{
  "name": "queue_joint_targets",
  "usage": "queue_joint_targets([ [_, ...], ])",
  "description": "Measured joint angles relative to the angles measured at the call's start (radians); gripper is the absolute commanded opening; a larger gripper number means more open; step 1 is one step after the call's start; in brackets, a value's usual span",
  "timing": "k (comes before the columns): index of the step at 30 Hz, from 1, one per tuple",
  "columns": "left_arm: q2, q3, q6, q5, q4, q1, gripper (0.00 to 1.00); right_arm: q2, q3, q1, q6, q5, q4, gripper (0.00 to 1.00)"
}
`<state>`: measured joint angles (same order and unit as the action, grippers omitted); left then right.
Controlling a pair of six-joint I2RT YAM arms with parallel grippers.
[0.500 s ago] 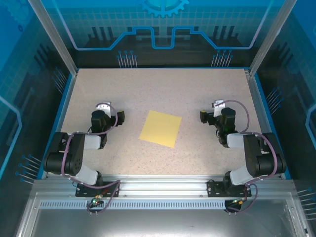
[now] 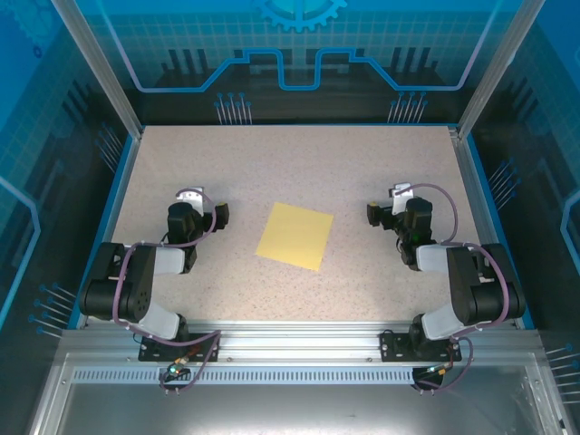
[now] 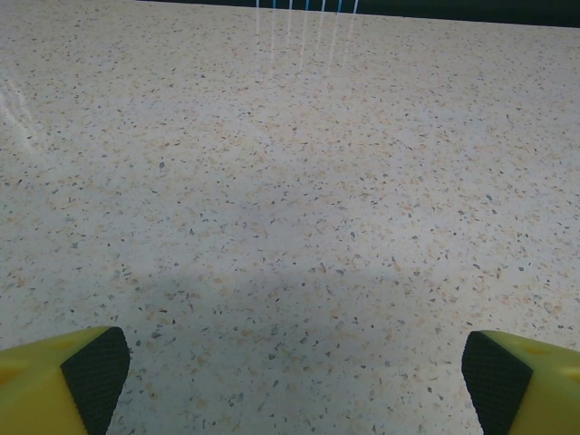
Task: Fold a paper plane with a square sheet of paper (fold left side to right side)
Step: Pick up the square sheet of paper from the center of the table.
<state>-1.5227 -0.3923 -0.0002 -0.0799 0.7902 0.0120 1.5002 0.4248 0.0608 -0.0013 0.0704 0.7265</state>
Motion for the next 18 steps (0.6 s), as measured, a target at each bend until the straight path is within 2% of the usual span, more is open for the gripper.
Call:
queue_joint_targets([
  [4, 0.004, -0.006, 0.0, 0.0, -0.021, 0.0, 0.99, 0.0, 0.0, 0.0, 0.0, 0.0, 0.0, 0.99],
  [7, 0.064, -0.064, -0.015, 0.002, -0.189, -0.001, 0.98, -0.004, 0.002, 0.0, 0.002, 0.007, -0.011, 1.0],
  [10, 0.18, -0.183, -0.089, 0.025, -0.418, -0.002, 0.98, -0.064, 0.056, -0.001, 0.022, 0.039, -0.183, 1.0],
  [13, 0.298, -0.295, -0.196, 0.108, -0.571, 0.006, 0.98, -0.169, 0.171, -0.001, 0.067, 0.051, -0.398, 0.99],
  [15, 0.339, -0.352, -0.253, 0.151, -0.66, 0.044, 0.99, -0.23, 0.244, -0.001, 0.114, 0.04, -0.508, 1.0],
  [18, 0.335, -0.406, -0.316, 0.22, -0.785, 0.159, 0.98, -0.276, 0.322, 0.02, 0.196, 0.006, -0.647, 0.99],
])
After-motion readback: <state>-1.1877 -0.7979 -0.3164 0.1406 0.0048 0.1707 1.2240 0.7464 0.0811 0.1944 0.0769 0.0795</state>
